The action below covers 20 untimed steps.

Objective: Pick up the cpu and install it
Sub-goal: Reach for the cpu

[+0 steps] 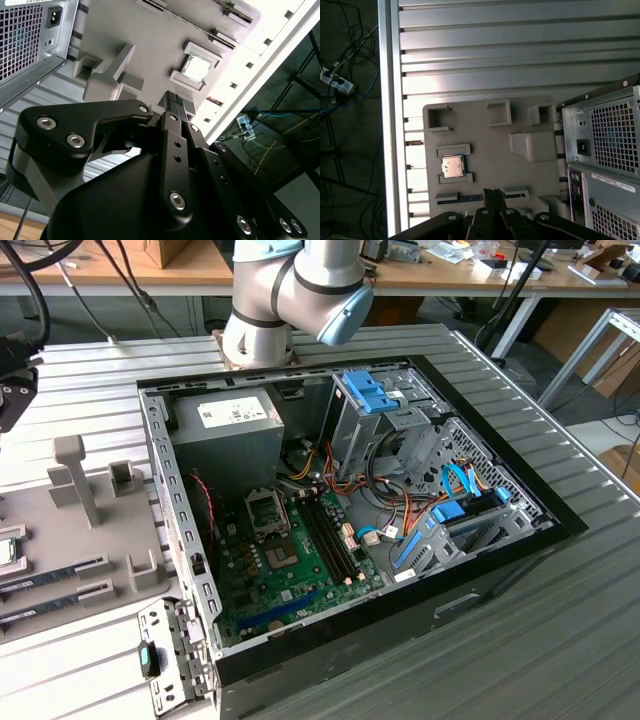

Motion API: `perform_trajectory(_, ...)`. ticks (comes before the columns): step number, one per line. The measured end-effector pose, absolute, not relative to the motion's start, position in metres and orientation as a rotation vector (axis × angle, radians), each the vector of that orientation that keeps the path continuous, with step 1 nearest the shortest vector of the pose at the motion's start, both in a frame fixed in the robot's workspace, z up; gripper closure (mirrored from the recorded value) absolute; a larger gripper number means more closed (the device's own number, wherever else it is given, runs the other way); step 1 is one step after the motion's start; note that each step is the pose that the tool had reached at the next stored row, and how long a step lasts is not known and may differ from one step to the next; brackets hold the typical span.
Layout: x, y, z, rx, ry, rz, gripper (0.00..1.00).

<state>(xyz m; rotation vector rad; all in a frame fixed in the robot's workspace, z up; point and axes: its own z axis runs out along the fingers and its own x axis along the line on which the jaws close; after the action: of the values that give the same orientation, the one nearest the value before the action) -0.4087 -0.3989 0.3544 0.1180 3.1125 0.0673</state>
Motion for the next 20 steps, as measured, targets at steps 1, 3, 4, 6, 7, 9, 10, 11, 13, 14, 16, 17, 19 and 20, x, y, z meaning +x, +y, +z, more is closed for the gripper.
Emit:
perform_trajectory(1, -0.4089, -0.3989, 0.3543, 0.118, 3.113, 0.067, 0.89)
perform_trajectory(3, -0.4096, -0.3989, 0.3538, 0.118, 3.112, 0.067, 0.89)
perform_trajectory(4, -0.4099, -0.3989, 0.3536, 0.118, 3.112, 0.067, 0.89)
perform_trajectory(6, -0.4105, -0.3989, 0.3532, 0.118, 3.112, 0.067, 0.89)
perform_trajectory(7, -0.4107, -0.3989, 0.3530, 0.118, 3.112, 0.067, 0.89)
perform_trajectory(9, -0.4115, -0.3990, 0.3525, 0.118, 3.112, 0.067, 0.89)
perform_trajectory(10, -0.4116, -0.3989, 0.3523, 0.118, 3.113, 0.067, 0.89)
perform_trajectory(11, -0.4119, -0.3989, 0.3522, 0.118, 3.112, 0.067, 0.89)
perform_trajectory(13, -0.4129, -0.3989, 0.3515, 0.118, 3.112, 0.067, 0.89)
perform_trajectory(14, -0.4132, -0.3990, 0.3512, 0.118, 3.112, 0.067, 0.89)
perform_trajectory(16, -0.4137, -0.3989, 0.3509, 0.118, 3.113, 0.067, 0.89)
perform_trajectory(17, -0.4139, -0.3989, 0.3508, 0.118, 3.112, 0.067, 0.89)
perform_trajectory(19, -0.4145, -0.3989, 0.3504, 0.118, 3.112, 0.067, 0.89)
perform_trajectory(20, -0.4148, -0.3990, 0.3503, 0.118, 3.113, 0.067, 0.89)
